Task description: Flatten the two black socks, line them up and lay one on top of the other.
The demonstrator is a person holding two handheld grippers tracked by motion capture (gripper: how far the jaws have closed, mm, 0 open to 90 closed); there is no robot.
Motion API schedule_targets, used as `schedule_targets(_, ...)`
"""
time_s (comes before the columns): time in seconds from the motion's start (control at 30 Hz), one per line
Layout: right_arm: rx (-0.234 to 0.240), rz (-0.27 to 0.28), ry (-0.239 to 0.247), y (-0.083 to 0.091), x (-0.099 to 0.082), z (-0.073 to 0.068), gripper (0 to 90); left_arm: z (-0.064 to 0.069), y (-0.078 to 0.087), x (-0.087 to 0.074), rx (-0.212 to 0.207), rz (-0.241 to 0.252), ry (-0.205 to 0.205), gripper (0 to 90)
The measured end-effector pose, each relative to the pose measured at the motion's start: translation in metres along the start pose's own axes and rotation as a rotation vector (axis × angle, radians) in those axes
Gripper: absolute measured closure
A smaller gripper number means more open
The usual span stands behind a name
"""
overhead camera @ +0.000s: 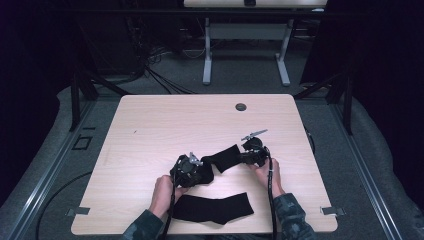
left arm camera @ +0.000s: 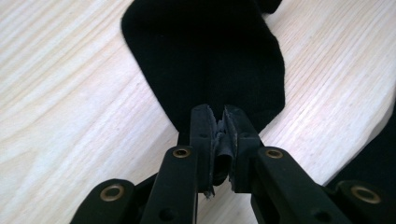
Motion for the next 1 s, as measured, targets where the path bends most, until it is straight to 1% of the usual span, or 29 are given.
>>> schedule_targets(0.03, -0.001, -0.008, 0.003, 0.002, -0.001, -0.001, 81.8, -0.001, 0.001, -0.001, 0.001, -0.004, -0.004, 83.7)
schedule_targets(0.07, 0.002, 0.005, 0.002, 0.004, -0.001, -0.001, 81.8, -0.003, 0.003, -0.002, 0.002, -0.006, -0.006, 83.7)
schedule_targets(0.1, 0.002, 0.005, 0.002, 0.004, -0.001, -0.001, 81.8, -0.003, 0.003, -0.002, 0.002, -0.006, -0.006, 83.8)
schedule_targets(0.17, 0.008, 0.016, 0.011, 0.016, -0.002, -0.005, 81.8, -0.009, 0.008, -0.007, 0.014, -0.013, -0.001, 83.8)
schedule_targets(0.2, 0.008, 0.016, 0.011, 0.016, -0.002, -0.005, 81.8, -0.009, 0.008, -0.007, 0.014, -0.013, -0.001, 83.8)
schedule_targets(0.23, 0.012, 0.032, 0.009, 0.02, -0.003, -0.007, 81.8, -0.011, 0.009, -0.009, 0.01, -0.014, 0.001, 83.8)
schedule_targets(0.27, 0.007, 0.043, 0.023, 0.03, -0.004, -0.009, 81.8, -0.015, 0.012, -0.014, 0.014, -0.022, 0.002, 83.8)
schedule_targets(0.3, 0.005, 0.061, 0.026, 0.034, -0.004, -0.011, 81.8, -0.017, 0.013, -0.016, 0.018, -0.026, 0.002, 83.8)
schedule_targets(0.37, 0.012, 0.066, 0.034, 0.04, -0.007, -0.014, 81.8, -0.021, 0.015, -0.021, 0.019, -0.032, 0.003, 83.7)
schedule_targets(0.47, 0.002, 0.076, 0.044, 0.047, -0.011, -0.017, 81.7, -0.026, 0.018, -0.026, 0.028, -0.047, -0.008, 83.3)
schedule_targets(0.5, 0.002, 0.07, 0.044, 0.047, -0.012, -0.016, 81.6, -0.027, 0.018, -0.027, 0.028, -0.056, -0.02, 83.1)
schedule_targets(0.53, 0.006, 0.068, 0.045, 0.048, -0.013, -0.016, 81.6, -0.028, 0.019, -0.028, 0.028, -0.058, -0.023, 82.8)
schedule_targets(0.6, 0.006, 0.066, 0.04, 0.049, -0.015, -0.015, 81.6, -0.029, 0.019, -0.029, 0.033, -0.061, -0.027, 81.5)
schedule_targets(0.63, 0.014, 0.064, 0.033, 0.048, -0.016, -0.014, 81.6, -0.03, 0.019, -0.029, 0.026, -0.066, -0.033, 81.5)
schedule_targets(0.67, 0.017, 0.063, 0.024, 0.047, -0.018, -0.014, 81.5, -0.031, 0.019, -0.029, 0.027, -0.069, -0.033, 75.3)
schedule_targets(0.7, 0.018, 0.051, 0.029, 0.046, -0.019, -0.014, 81.4, -0.034, 0.02, -0.03, 0.036, -0.084, -0.033, 70.2)
schedule_targets(0.73, 0.021, 0.048, 0.025, 0.046, -0.021, -0.014, 81.4, -0.035, 0.021, -0.031, 0.04, -0.093, -0.029, 63.8)
schedule_targets(0.77, 0.021, 0.048, 0.025, 0.046, -0.021, -0.014, 81.4, -0.035, 0.021, -0.031, 0.04, -0.093, -0.029, 58.1)
schedule_targets(0.8, 0.019, 0.04, 0.026, 0.045, -0.023, -0.015, 81.1, -0.039, 0.023, -0.032, 0.039, -0.103, -0.009, 50.6)
schedule_targets(0.83, 0.018, 0.031, 0.025, 0.045, -0.024, -0.015, 81.0, -0.041, 0.025, -0.034, 0.047, -0.104, -0.003, 47.1)
schedule_targets(0.9, 0.02, 0.038, 0.022, 0.044, -0.025, -0.015, 80.8, -0.042, 0.028, -0.035, 0.049, -0.101, 0.005, 42.9)
schedule_targets(0.93, 0.03, 0.026, 0.018, 0.044, -0.026, -0.015, 80.8, -0.044, 0.031, -0.036, 0.053, -0.091, 0.016, 42.9)
schedule_targets(0.97, 0.031, 0.037, 0.016, 0.043, -0.027, -0.015, 80.7, -0.045, 0.034, -0.038, 0.061, -0.091, 0.024, 40.5)
schedule_targets(1.0, 0.032, 0.031, 0.016, 0.043, -0.028, -0.015, 80.6, -0.047, 0.037, -0.039, 0.072, -0.089, 0.032, 38.9)
Point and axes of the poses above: each handheld gripper's, and its own axes: y roughly backward along the jaws, x roughly out of its top, z roughly to its right, the point moved 3 cm from there along -y, roughly forward along the jaws, and after that the axes turned 7 degrees about -y, right-handed, at the moved point
